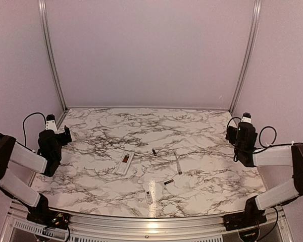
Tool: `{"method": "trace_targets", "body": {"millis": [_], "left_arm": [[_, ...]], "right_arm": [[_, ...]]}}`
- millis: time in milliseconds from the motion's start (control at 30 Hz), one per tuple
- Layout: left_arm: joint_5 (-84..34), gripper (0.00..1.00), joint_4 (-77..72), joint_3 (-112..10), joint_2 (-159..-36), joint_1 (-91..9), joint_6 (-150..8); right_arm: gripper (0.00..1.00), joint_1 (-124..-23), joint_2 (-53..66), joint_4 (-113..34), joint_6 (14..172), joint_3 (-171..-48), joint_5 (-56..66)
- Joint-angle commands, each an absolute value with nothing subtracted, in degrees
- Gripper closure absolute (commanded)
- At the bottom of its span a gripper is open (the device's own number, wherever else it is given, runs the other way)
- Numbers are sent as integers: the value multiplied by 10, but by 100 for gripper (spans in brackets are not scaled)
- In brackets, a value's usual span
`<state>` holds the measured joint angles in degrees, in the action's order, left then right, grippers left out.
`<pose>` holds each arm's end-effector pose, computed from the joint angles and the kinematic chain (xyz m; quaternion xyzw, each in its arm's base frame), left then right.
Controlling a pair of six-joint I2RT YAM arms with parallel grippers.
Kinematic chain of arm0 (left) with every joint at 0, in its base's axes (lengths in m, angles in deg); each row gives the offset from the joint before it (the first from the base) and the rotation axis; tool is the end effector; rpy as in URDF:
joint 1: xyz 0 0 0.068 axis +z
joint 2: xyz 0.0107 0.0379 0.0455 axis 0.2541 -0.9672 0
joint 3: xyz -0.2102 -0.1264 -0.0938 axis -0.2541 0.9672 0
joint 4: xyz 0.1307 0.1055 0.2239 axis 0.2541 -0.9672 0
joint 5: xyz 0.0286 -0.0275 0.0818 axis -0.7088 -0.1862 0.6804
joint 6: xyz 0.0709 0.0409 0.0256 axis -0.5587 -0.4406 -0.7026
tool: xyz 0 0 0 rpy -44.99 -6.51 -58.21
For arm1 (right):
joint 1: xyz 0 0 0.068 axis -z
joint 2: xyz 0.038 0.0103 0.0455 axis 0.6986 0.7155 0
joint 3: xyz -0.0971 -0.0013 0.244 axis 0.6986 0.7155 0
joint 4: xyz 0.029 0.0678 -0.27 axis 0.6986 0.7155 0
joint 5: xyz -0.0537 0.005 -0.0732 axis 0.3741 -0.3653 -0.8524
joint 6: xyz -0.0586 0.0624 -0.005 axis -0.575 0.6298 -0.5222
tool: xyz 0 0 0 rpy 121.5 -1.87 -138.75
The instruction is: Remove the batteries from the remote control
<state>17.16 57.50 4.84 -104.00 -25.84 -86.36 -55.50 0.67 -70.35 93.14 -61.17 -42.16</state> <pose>0.2877 -0.0137 0.1373 -0.1018 0.7213 0.1725 0.6631 0.3060 0.0116 0.1621 0.1713 0.7666 -0.1802 0.5920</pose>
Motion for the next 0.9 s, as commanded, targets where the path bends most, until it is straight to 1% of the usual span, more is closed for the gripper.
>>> {"method": "trace_targets", "body": {"millis": [0,133,200,233,333,367,500,533,567,667,733,867], "left_arm": [[95,2,630,44,-1075,-223,-838],[44,7,619,44,-1070,-205,-827],[25,8,623,46,-1074,-197,-826],[10,8,617,46,-1073,-186,-815],[-19,10,685,70,-1096,-171,-802],[-21,10,668,69,-1091,-171,-800],[-22,7,668,67,-1091,-171,-801],[-20,2,677,69,-1094,-172,-802],[-20,1,677,68,-1094,-171,-802],[-19,1,676,69,-1093,-171,-802],[-18,1,676,70,-1093,-172,-803],[-20,1,674,69,-1093,-173,-802]], "right_arm": [[2,-530,42,-830,891,-571,-317],[2,-530,91,-943,848,-544,-311],[1,-530,94,-946,851,-549,-305],[1,-529,93,-970,848,-540,-298],[1,-529,92,-1041,818,-513,-283],[2,-529,94,-1059,812,-504,-283],[2,-526,151,-1204,776,-467,-253],[2,-525,148,-1198,781,-467,-249],[1,-523,136,-1174,788,-467,-242],[1,-513,151,-1215,789,-458,-220],[2,-512,144,-1192,793,-462,-214],[2,-511,146,-1192,790,-464,-206]]}}
